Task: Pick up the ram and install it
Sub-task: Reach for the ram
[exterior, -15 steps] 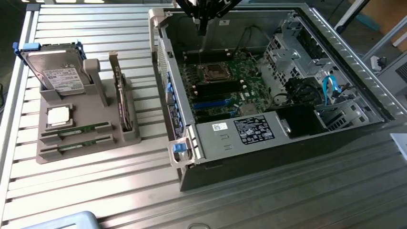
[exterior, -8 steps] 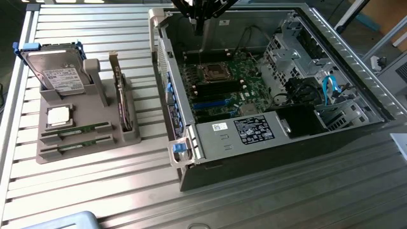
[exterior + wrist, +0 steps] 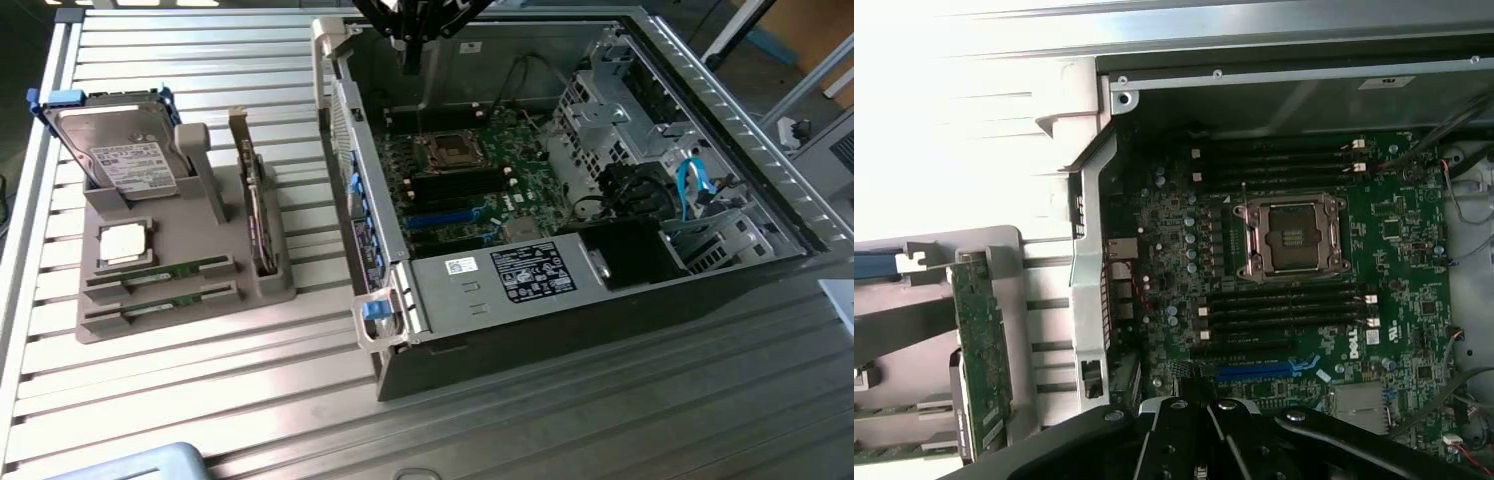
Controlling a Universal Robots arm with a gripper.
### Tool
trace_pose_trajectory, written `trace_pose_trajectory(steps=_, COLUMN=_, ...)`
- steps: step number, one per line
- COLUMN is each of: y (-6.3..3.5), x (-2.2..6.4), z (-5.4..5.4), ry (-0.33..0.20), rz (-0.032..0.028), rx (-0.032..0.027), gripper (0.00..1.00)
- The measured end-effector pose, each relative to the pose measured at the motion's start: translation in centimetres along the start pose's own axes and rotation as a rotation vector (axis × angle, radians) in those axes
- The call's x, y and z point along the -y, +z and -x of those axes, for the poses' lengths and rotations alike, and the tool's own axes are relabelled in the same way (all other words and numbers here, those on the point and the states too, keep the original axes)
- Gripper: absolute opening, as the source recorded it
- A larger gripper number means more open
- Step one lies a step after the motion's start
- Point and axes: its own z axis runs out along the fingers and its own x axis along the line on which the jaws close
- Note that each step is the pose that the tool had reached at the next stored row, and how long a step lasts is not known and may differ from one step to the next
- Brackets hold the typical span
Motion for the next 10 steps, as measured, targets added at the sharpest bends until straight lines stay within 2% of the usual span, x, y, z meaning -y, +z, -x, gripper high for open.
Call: trace_pose_trajectory(steps=10, y=-0.04, x=0.10, z=-1.4, ry=0.000, rz=0.0001, rx=0.0000, gripper=0.10)
